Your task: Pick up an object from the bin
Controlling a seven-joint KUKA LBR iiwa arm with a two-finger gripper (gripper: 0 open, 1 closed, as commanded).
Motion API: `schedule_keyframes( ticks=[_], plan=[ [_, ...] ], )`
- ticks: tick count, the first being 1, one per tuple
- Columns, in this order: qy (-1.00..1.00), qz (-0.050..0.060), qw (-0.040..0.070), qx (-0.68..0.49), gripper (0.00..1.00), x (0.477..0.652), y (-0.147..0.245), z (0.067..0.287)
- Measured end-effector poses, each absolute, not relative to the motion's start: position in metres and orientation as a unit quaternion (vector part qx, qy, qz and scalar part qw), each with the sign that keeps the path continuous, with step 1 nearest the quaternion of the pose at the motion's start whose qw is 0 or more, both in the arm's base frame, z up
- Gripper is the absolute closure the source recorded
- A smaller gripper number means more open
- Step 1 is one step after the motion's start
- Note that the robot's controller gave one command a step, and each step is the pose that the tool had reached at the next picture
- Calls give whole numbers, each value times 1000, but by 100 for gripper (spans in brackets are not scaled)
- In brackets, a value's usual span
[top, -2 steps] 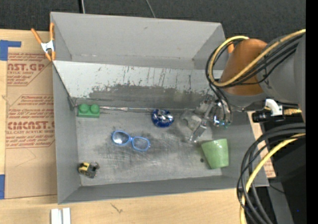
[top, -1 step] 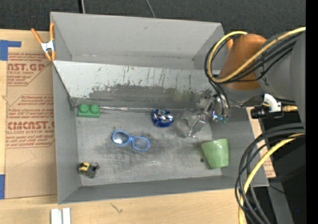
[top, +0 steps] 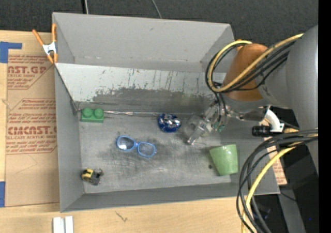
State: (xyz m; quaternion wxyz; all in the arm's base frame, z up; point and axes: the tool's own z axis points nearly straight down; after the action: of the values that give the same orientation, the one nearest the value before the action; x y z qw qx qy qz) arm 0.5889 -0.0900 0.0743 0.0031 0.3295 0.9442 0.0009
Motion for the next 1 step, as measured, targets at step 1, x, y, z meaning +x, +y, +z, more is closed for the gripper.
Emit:
schedule_keyframes(
  ticks=[1],
  plan=[
    [944, 0, 1, 329, 0, 590, -90, 76]
  ],
)
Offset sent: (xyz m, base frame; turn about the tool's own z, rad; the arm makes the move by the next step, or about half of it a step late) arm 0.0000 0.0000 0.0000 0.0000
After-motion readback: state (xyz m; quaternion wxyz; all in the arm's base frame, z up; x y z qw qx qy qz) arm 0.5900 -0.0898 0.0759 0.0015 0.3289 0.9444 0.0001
